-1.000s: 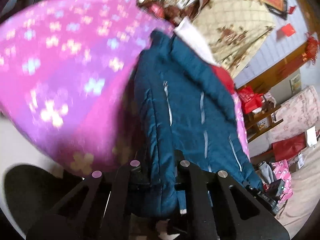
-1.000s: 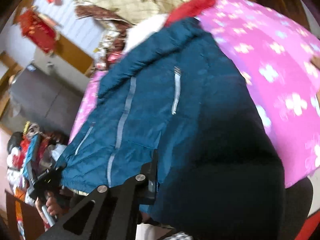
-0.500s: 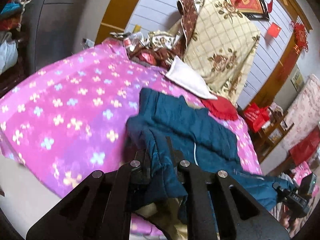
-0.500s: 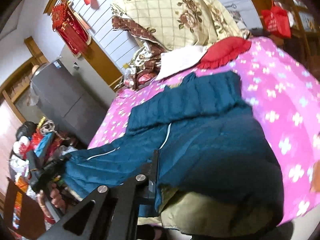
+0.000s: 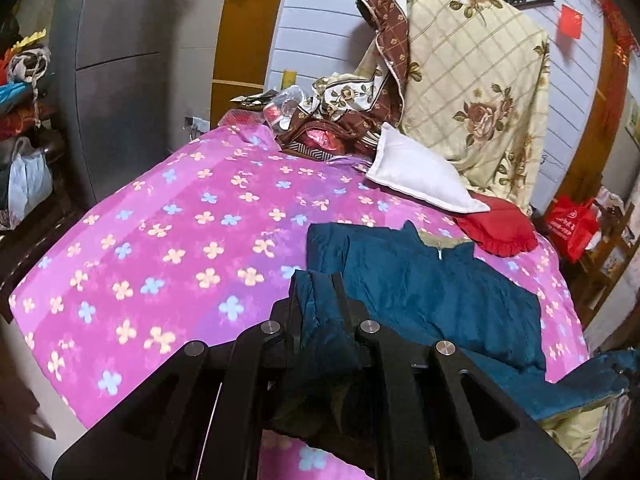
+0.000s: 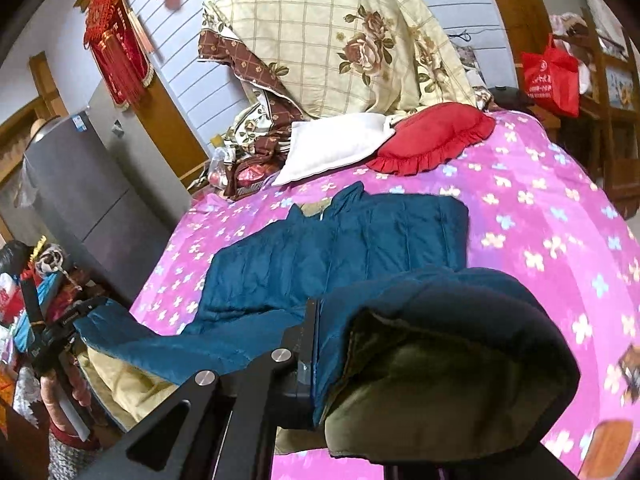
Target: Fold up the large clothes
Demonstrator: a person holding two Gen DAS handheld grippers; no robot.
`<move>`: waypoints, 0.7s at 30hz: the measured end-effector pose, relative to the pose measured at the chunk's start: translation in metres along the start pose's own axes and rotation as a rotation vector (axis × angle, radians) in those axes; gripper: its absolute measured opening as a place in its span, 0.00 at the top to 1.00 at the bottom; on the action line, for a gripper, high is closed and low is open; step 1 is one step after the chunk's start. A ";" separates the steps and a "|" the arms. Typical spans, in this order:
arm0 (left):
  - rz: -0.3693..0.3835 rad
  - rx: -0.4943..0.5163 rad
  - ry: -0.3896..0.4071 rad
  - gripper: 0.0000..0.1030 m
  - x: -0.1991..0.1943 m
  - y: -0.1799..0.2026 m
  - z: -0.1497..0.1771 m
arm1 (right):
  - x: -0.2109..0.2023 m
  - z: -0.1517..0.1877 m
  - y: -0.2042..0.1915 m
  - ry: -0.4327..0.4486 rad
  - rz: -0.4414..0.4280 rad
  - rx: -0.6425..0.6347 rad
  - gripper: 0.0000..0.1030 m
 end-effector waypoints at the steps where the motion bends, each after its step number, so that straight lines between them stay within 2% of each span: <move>1: -0.006 -0.003 -0.006 0.92 0.006 0.004 -0.004 | 0.007 -0.010 0.002 -0.007 0.005 -0.006 0.93; 6: -0.049 -0.015 -0.032 0.92 0.042 0.024 -0.034 | 0.045 -0.053 0.015 -0.038 0.019 -0.017 0.93; 10: -0.136 0.008 -0.038 0.92 0.087 0.040 -0.060 | 0.087 -0.091 0.032 -0.068 0.056 -0.020 0.93; 14: -0.205 0.024 -0.043 0.92 0.132 0.052 -0.076 | 0.130 -0.115 0.056 -0.096 0.111 -0.007 0.93; 21: -0.304 0.065 -0.090 0.92 0.224 0.061 -0.065 | 0.209 -0.112 0.095 -0.163 0.163 0.029 0.93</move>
Point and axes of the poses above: each gripper's, at about its wrist camera, not at the fingertips, and x roughly the way its jaws point, y to its right, z to its underside, the point moved 9 cm from there along x, roughly the way its jaws point, and after that the axes turned 13 degrees about -x, right-handed, at the moved point
